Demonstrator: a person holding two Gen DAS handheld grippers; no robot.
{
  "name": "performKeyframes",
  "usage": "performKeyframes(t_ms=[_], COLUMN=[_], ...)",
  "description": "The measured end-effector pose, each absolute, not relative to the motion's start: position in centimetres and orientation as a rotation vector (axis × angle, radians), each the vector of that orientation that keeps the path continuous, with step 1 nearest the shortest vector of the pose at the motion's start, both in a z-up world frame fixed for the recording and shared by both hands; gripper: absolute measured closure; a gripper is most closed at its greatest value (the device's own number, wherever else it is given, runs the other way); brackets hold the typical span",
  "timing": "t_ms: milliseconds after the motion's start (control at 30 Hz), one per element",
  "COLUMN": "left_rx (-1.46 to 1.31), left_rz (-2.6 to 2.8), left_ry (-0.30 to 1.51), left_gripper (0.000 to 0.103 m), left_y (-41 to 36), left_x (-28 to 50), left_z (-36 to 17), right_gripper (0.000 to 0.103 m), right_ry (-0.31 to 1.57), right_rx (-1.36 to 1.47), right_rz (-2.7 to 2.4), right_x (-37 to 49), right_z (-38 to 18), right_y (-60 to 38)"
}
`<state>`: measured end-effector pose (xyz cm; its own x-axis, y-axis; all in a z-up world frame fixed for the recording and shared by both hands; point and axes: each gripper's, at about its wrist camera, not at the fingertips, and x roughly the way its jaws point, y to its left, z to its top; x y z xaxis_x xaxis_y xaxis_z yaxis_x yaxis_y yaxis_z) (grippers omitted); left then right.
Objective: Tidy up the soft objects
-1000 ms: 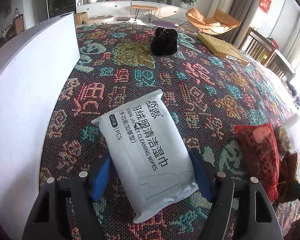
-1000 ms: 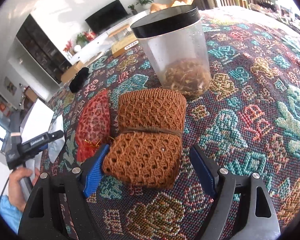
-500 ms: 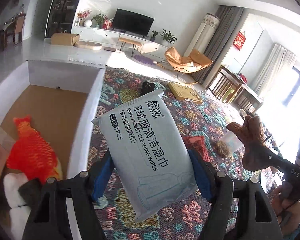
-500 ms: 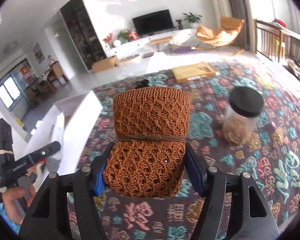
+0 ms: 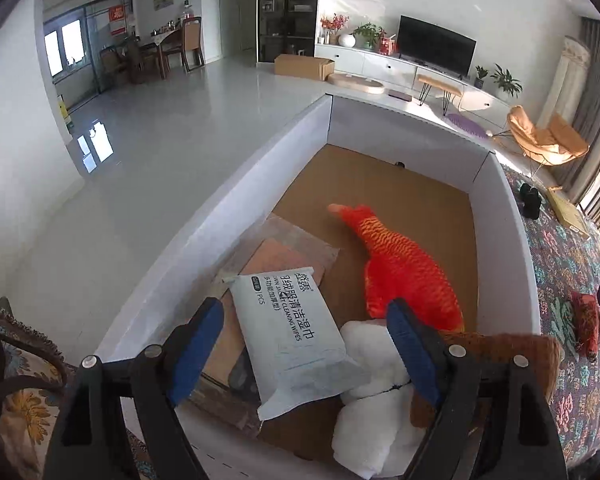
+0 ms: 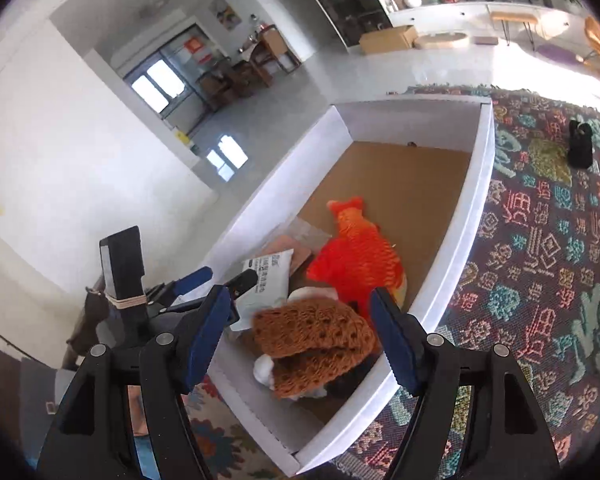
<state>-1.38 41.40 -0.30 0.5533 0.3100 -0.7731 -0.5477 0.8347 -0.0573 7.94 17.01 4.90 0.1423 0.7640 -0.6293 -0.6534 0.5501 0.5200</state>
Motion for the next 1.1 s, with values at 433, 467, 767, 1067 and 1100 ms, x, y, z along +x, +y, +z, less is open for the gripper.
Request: performKeyframes(t_ms=[433,467,767,1067,1100], left_rx=[-0.076,-0.058,0.053,-0.013,-0.022], left_rz=[0.166,0.158,0.115,-0.038,-0.056], left_ry=[0.763,0.759,0.74,0.838,0.874], left_gripper=[0.01,0.01,0.01,0.002,0.002], left_y=[22.1,21.0,14.8,10.5,10.1], left_x=[5.9,6.2,6.4,7.4,8.0], left_z=[3.0,3.4,4.6,-0.2,-1.7], right_gripper=[0.027,0.027,0.027,0.028,0.028], right_ry=[0.863,0.86,0.873,0.908,0.917], right_rx=[-0.048,-0.042,0.029,0.062,0.066], right_rz=[0.284,0.237,0.031,-0.01,-0.016], right_x=[10.0,9.9,9.2,10.2,10.4], right_z=[-4.5,-5.0,-7.6,-8.8,-8.9], right_y=[-7.2,-8.8,-15.7,-16.6,-16.8])
